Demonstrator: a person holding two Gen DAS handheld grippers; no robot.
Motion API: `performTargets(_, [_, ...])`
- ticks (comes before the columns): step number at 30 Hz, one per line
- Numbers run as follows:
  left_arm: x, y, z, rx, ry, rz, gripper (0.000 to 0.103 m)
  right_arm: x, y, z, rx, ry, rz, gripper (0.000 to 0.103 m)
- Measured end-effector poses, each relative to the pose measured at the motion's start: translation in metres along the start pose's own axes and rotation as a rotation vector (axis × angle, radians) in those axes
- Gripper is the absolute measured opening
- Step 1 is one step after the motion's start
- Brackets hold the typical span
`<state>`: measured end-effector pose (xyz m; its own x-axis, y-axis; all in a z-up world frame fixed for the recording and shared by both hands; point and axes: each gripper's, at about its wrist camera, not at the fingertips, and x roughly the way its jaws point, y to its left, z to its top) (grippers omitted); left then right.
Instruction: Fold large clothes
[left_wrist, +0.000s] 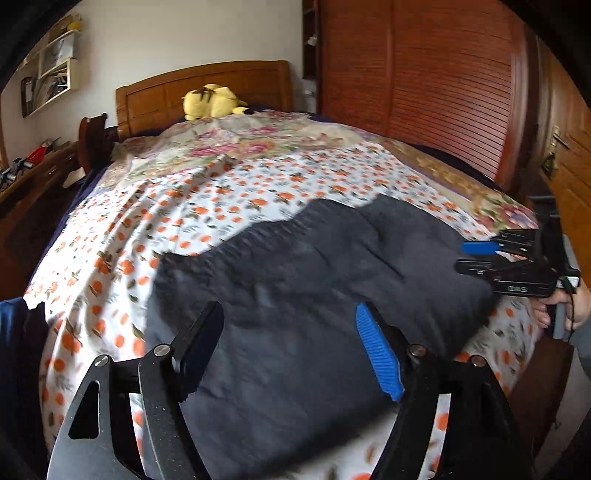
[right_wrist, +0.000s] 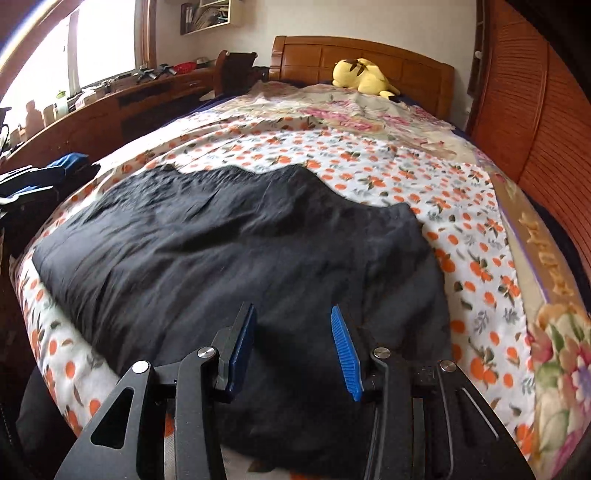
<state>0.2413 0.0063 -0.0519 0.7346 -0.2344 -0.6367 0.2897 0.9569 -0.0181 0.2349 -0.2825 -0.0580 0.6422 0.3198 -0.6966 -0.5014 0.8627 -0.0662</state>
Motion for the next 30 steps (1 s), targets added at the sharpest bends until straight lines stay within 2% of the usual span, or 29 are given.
performTargets(4, [0.001,-0.022,-0.013,0.026,0.014,-0.005,0.075,0.026,0.001,-0.015,-0.016,0.092,-0.002,0.044])
performTargets(5, [0.002,-0.023,-0.015,0.028,0.015,-0.003,0.075,0.030,0.001,-0.018,-0.019,0.092,-0.003,0.045])
performTargets(16, [0.027,-0.046,-0.029,-0.002,0.050,-0.004,0.075,0.039,0.003,-0.021,0.025,0.007,-0.022,0.045])
performTargets(19, [0.038,-0.052,-0.032,-0.010,0.070,-0.005,0.075,0.030,0.011,-0.036,0.028,-0.014,-0.025,0.045])
performTargets(24, [0.049,-0.061,-0.040,0.032,0.078,0.043,0.075,0.028,0.012,-0.051,0.032,-0.059,-0.026,0.045])
performTargets(30, [0.057,-0.060,-0.045,0.023,0.110,0.051,0.075,0.026,0.013,-0.057,0.036,-0.072,-0.027,0.045])
